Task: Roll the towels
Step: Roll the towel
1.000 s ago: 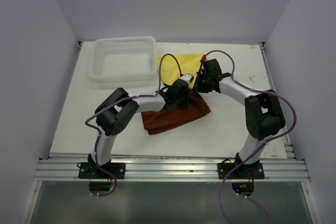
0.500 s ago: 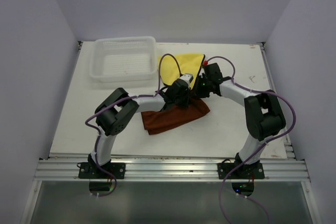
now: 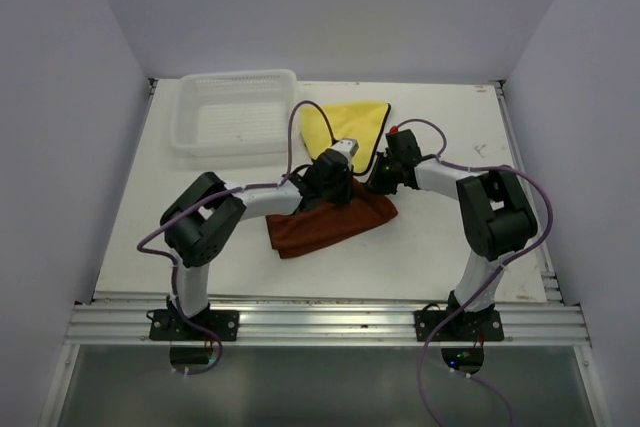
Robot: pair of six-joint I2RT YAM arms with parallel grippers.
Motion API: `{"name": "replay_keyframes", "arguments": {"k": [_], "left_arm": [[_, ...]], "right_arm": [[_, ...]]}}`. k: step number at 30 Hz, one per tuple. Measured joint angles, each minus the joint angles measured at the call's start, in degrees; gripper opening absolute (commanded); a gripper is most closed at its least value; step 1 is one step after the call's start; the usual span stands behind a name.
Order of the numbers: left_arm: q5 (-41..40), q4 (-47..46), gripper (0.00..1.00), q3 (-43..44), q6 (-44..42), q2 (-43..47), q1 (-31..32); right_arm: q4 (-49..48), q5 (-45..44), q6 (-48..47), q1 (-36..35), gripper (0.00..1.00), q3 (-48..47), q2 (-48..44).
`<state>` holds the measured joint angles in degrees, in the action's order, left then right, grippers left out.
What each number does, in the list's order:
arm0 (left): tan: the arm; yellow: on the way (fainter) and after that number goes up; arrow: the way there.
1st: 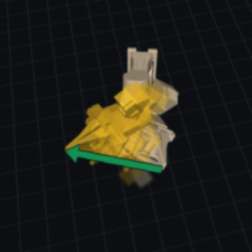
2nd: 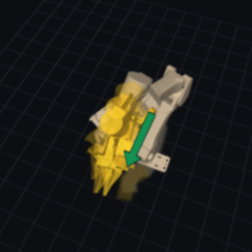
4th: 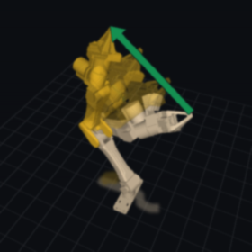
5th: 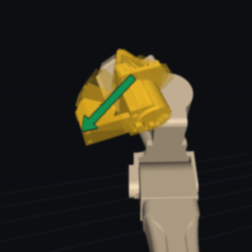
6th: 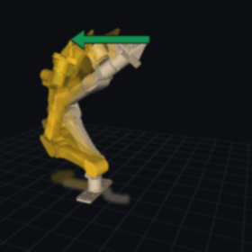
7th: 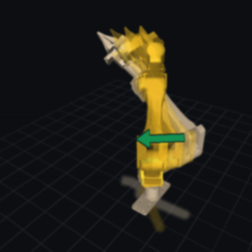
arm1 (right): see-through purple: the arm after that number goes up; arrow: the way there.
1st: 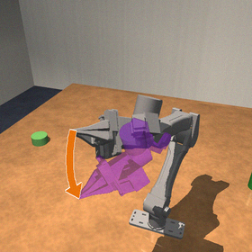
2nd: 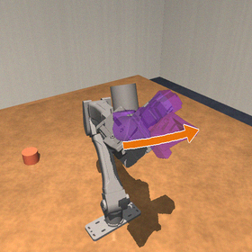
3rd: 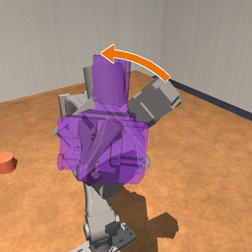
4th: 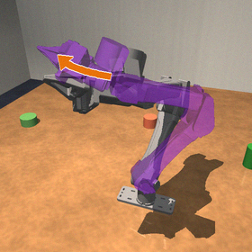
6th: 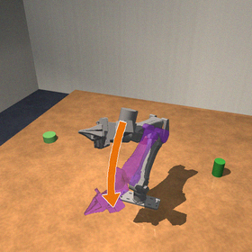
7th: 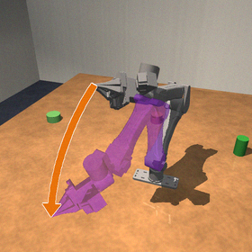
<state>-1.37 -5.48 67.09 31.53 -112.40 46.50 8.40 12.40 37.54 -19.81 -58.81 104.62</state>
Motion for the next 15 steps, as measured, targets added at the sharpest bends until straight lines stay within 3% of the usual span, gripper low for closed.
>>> {"name": "replay_keyframes", "arguments": {"k": [9,15], "left_arm": [[-0.76,-0.09,0.12,-1.33,-0.11,10.29,-1.09],[-0.11,-1.14,0.11,0.90,-0.17,6.80,-1.11]], "right_arm": [[-0.74,-0.94,0.46,-0.11,0.00,0.00,0.13],[-0.72,-0.92,1.07,0.00,0.00,0.00,0.11]]}}
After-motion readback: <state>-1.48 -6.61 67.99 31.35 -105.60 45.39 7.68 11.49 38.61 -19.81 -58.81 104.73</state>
